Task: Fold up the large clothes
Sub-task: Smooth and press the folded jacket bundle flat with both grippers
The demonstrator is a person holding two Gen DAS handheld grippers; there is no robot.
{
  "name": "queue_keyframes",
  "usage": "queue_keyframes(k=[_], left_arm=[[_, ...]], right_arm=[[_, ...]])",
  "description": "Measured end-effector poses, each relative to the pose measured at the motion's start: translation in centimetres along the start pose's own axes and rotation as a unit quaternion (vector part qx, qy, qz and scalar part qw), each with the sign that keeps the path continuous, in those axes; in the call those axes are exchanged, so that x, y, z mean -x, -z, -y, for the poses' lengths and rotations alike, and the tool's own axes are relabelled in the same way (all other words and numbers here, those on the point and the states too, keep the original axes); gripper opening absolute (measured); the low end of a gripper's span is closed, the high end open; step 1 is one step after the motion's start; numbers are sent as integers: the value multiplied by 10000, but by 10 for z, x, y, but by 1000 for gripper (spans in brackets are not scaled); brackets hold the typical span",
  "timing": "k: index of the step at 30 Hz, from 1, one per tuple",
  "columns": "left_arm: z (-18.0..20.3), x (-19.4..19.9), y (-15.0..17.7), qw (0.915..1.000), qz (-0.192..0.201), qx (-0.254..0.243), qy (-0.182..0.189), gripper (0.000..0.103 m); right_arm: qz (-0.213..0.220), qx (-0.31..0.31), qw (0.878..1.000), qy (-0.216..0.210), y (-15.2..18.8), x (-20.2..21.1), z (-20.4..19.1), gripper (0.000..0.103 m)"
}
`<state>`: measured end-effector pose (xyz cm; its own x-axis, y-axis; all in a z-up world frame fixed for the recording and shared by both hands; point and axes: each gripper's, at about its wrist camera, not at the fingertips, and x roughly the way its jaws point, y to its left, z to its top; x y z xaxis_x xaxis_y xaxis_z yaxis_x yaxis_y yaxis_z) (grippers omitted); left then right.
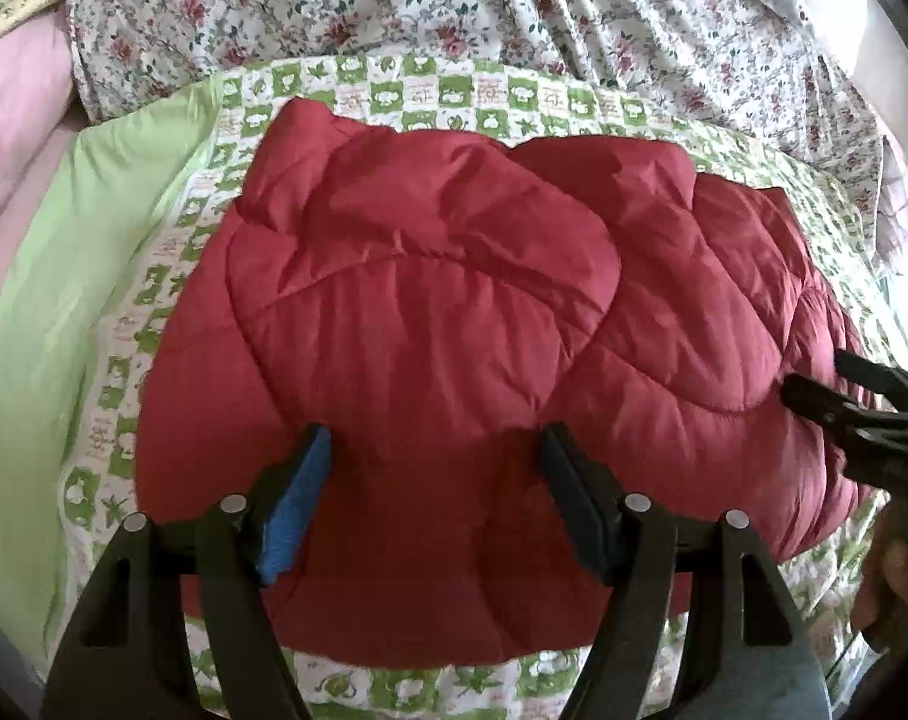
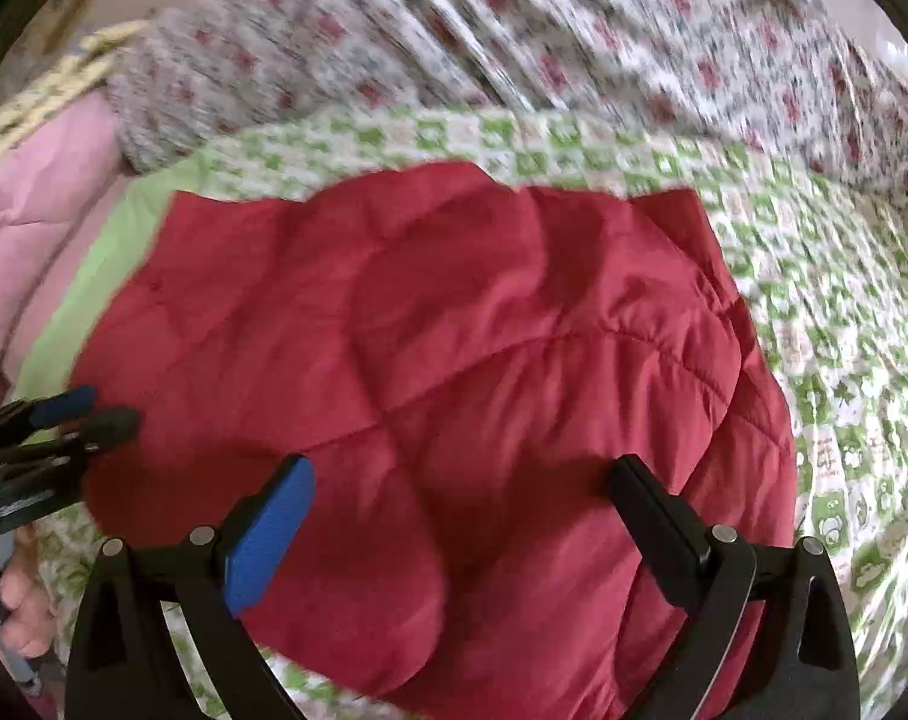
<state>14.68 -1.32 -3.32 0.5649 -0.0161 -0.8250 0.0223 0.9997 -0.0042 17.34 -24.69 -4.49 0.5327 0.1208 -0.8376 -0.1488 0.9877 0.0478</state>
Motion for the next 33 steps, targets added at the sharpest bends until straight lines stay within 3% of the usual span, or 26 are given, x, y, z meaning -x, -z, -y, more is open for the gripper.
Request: queue_keyframes(k=[15,21,26,33], left_arm=[[6,-26,-9,9998,2,-113,-145,83],[5,-28,-10,9998,9,-140,-132,83],[4,-28,-10,9998,18,-133,-110,84],[5,-28,-9,9998,42,-159,-127,84]], right_arm=[[68,-181,9997,-158,0,-14,12,102],[476,-179,9987,-91,-14,13,12,99],[76,-152,9998,-49,-22,-16,17,100],[90,-125,9999,-10,-18,-33,16,103]])
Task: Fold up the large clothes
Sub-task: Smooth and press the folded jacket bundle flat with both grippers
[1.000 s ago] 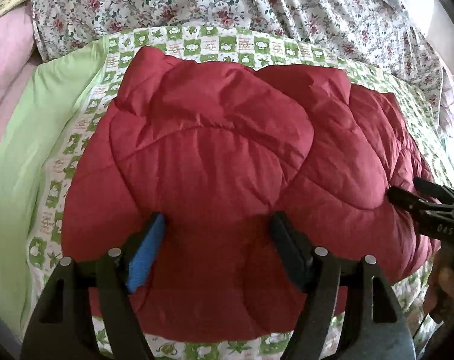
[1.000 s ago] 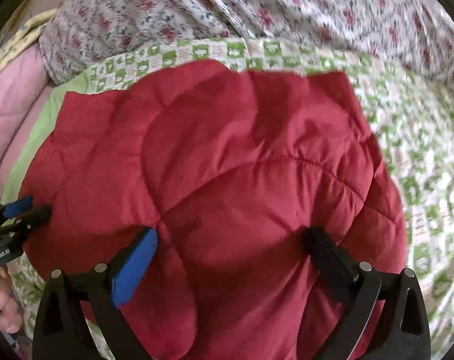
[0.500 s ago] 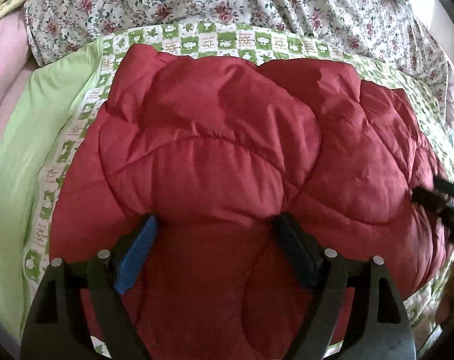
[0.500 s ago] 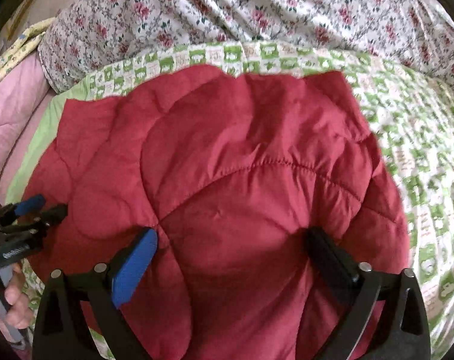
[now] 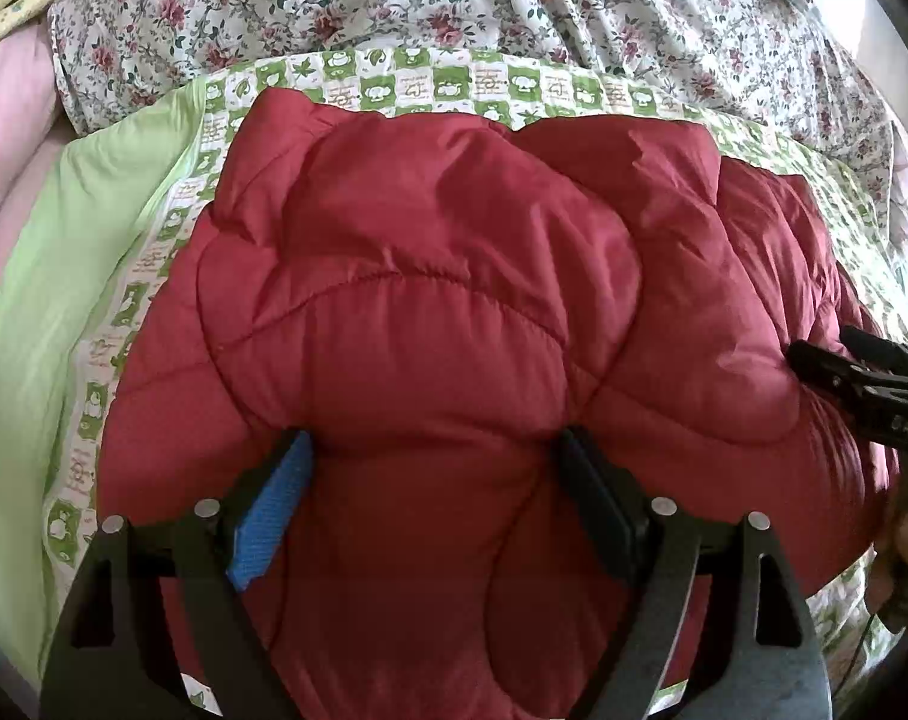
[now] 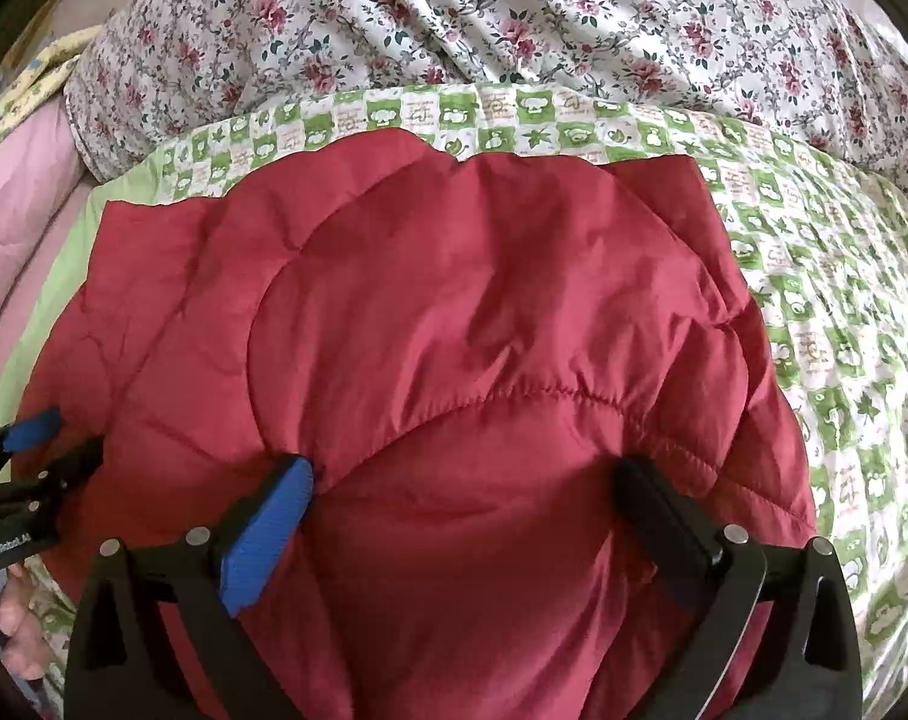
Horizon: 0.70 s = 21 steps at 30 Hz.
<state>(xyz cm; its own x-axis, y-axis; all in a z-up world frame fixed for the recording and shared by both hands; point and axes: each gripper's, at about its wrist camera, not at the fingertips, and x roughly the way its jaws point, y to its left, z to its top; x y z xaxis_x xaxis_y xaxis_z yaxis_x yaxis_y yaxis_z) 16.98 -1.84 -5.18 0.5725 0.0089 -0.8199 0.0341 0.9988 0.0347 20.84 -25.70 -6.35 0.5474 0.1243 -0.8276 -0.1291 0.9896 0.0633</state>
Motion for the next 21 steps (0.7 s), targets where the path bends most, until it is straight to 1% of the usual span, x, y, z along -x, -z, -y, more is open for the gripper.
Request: queue_keyframes(k=[8,14,15,17,19,20,21], left_arm=[[0,0,-1,10000,13,-16,-21,85],[-1,-7,-8,10000,-57,35,63,90],[-1,-8,-10,9999,-80,42,72,91],[0,-10,-13,9999,-104,36,74,92],[0,-11,-13,9999,-115,44,74,92],[1,-11,-13,9999,-110,41,64,92],[1,-11,-13,9999,-101,38,58,92]], right_arm=[[42,-41,10000,1,1,-5,2,103],[85,-74,9999,81,1,-5,0,103],[108,-96,9998,117,2,0,-1,102],[346,-140,9992,106,7,20,-4,100],[518,-138,9985,120,16,40,-8,100],[541,-161,9983,118,20,45,-7,100],[468,-198,9987,93,25,47,-7,100]])
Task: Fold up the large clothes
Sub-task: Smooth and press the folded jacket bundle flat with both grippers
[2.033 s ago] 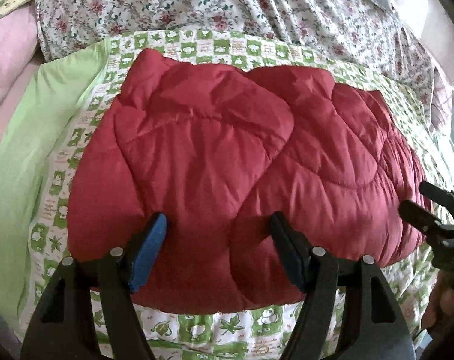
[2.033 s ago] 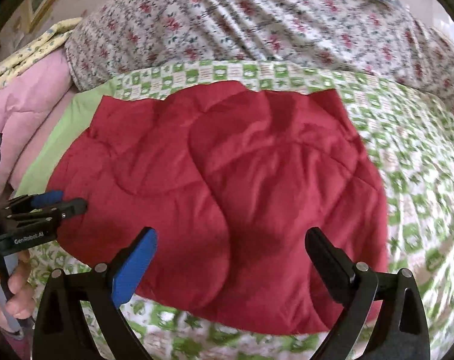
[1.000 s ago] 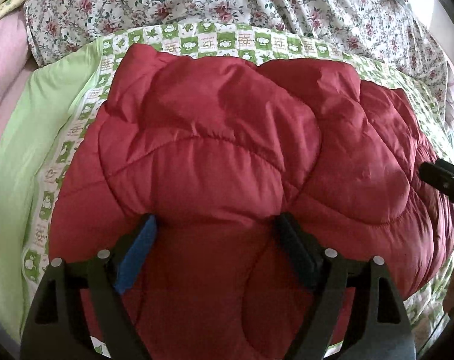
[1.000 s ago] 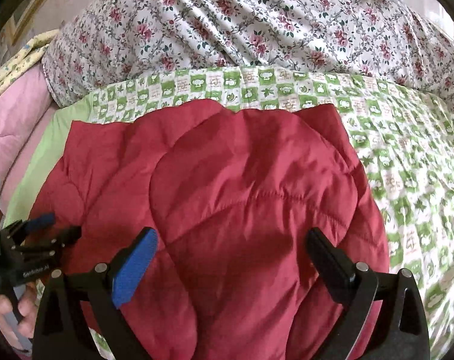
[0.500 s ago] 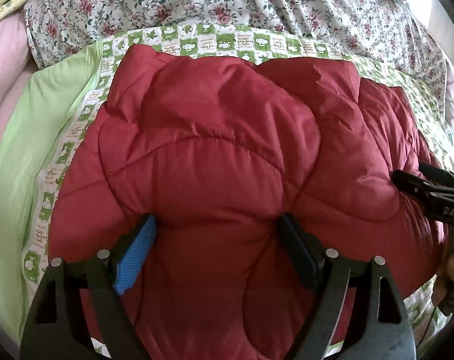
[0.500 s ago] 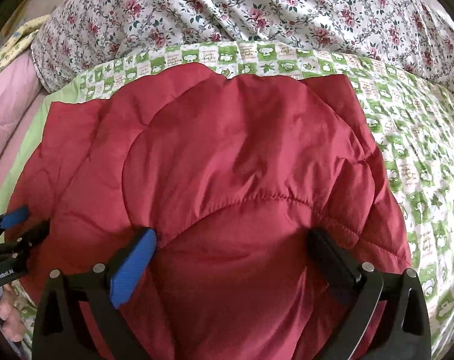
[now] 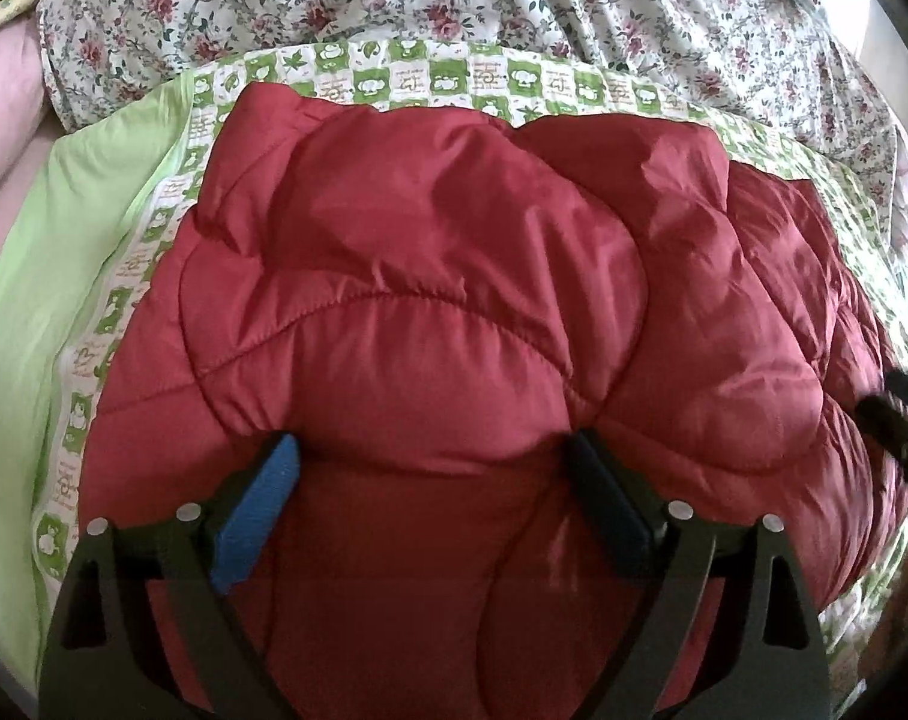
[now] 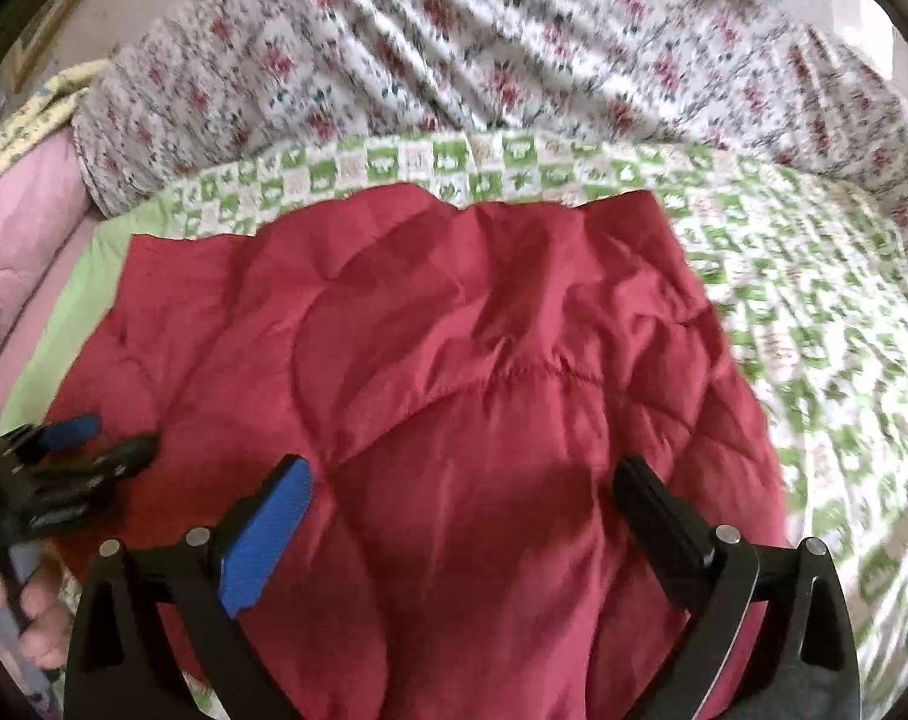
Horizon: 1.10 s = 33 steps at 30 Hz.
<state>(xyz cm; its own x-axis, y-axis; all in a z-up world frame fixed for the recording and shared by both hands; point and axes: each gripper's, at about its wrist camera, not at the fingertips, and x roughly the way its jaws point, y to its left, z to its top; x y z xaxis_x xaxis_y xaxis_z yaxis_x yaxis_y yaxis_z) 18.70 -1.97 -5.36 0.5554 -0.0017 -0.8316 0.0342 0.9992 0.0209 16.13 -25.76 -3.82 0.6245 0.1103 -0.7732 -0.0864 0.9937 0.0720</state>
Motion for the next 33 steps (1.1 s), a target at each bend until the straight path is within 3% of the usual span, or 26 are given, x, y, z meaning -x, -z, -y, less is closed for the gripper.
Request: queue_keyframes(k=[3,7,14,24,33], left_arm=[[2,-1,2,10000,15,-4,-22,92],[4,-1,4,10000,-10,-47,-72,92],[5,36,27,9999,88,-76,88,92],[4,5,29,10000,24,35,-6,103],[-5,37,38,9997,69,180,147,103]], right_arm=[[-318,9,9995,53,13,-14,3,100],[-317,-29,9995,84,18,-28,6,103],[-261,-59,9996,89,18,-27,7,103],[-147,28,9994,304,26,-28,1,103],[-267,-226,9994,23,28,8,6,103]])
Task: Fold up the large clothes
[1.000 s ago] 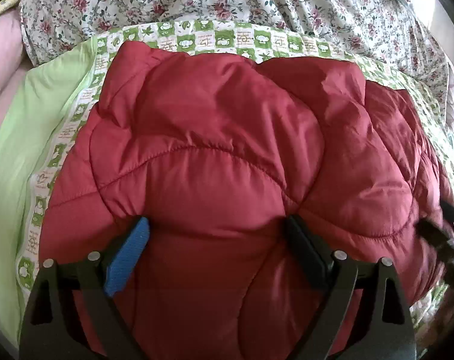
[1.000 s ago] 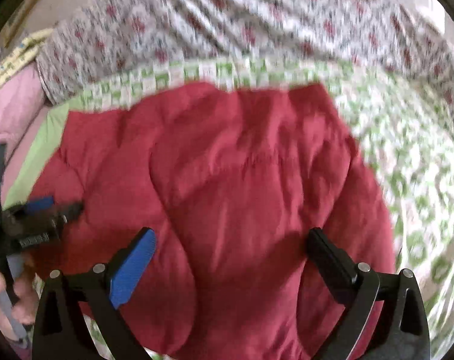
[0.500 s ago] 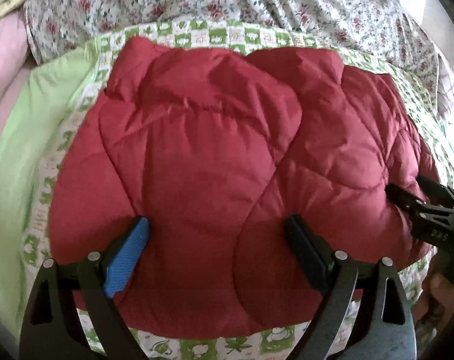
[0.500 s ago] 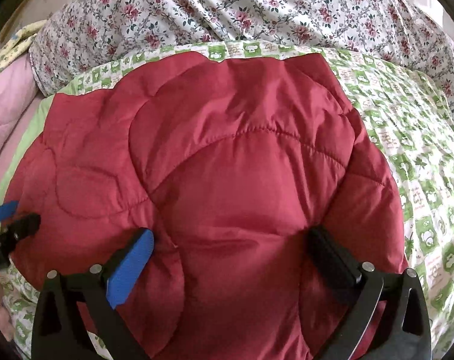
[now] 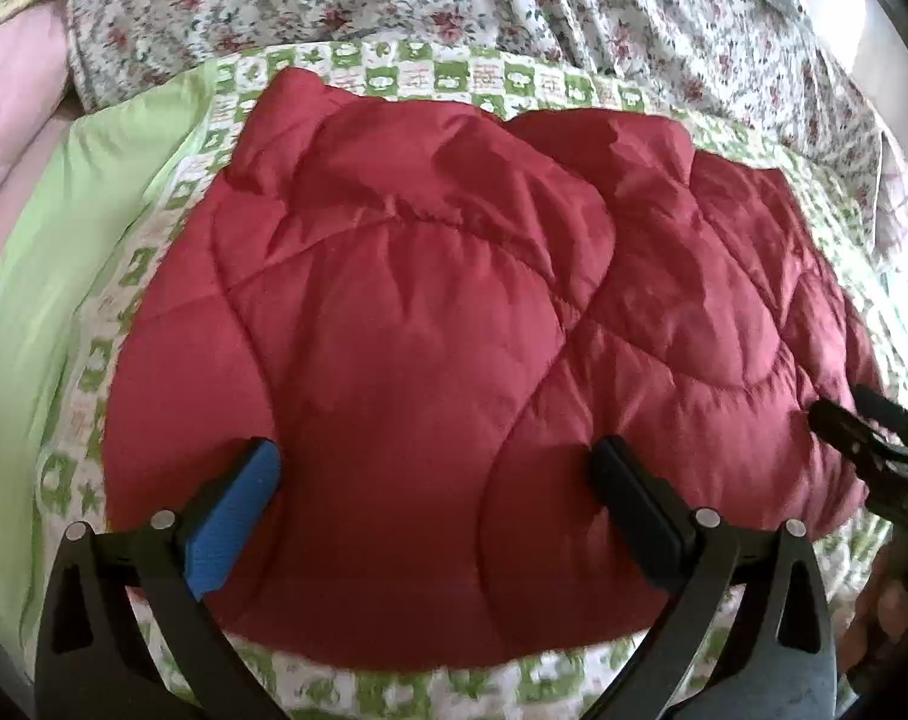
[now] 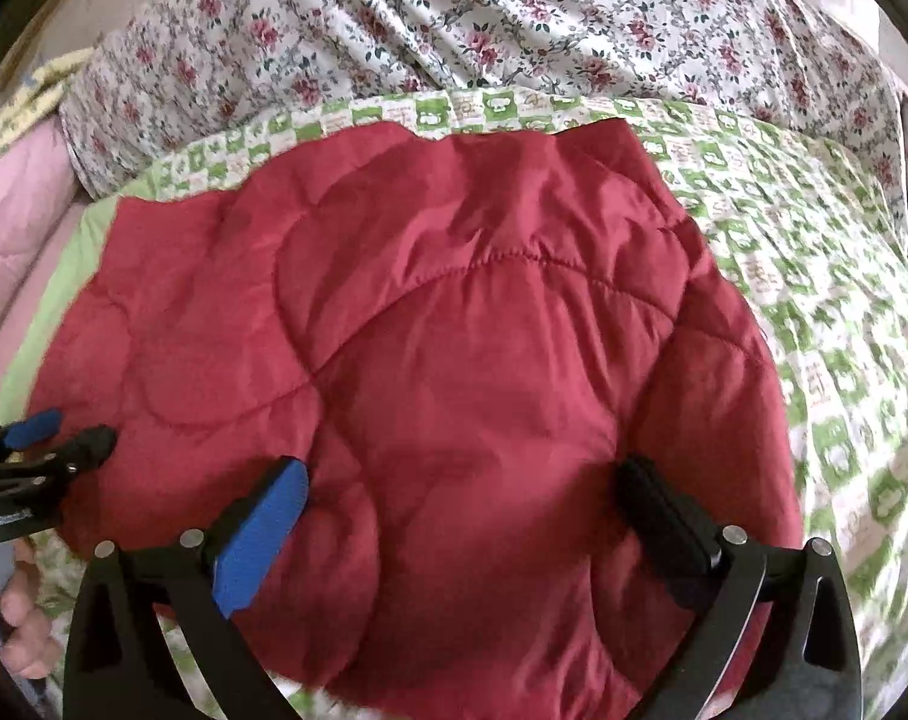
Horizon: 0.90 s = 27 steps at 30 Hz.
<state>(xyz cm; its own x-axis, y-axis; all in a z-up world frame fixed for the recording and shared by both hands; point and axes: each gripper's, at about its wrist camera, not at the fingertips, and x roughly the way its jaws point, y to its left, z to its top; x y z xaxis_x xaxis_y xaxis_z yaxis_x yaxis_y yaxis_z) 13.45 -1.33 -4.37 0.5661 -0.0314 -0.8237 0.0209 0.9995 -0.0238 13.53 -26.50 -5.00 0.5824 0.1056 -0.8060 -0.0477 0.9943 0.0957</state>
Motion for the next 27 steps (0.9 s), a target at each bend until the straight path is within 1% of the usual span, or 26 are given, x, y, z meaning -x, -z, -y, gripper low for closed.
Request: queue_keyframes(k=[3,5,10,13,15,18,20,23,25,27], left_arm=[[-1,19,12,10000,68,-34,24,103],[-1,31,20,9999,121,-88,14,103],[-2,53,45,9996,164,-203,-129,103],[-4,60,63,9992,100,-272,-261,103],[-6,60,76,9989,-56,-303,-347,103],[-7,62,87,9983,-194,-354,-421,103],[-7,67,93,9981,-226,-367,-444,103],[-4,80,92,9974,-231,-415,-535,103],[-2,92,90,9972,-177,-459,-565,103],[2,112,83,9971,-11,-479,-594,103]], right_arm=[[-20,18,9998,-207,9,23,0,103],[-17,117,9996,-269,17,38,-2,103],[-118,282,9984,-473,43,63,-7,103],[-256,257,9980,-521,65,67,-5,103],[-303,287,9978,-518,78,69,-5,103],[-340,413,9974,-487,93,76,-10,103],[-340,518,9968,-499,100,84,-15,103],[-261,689,9960,-497,101,100,-22,103],[-183,774,9953,-548,98,113,-27,103],[-83,864,9945,-584,91,128,-31,103]])
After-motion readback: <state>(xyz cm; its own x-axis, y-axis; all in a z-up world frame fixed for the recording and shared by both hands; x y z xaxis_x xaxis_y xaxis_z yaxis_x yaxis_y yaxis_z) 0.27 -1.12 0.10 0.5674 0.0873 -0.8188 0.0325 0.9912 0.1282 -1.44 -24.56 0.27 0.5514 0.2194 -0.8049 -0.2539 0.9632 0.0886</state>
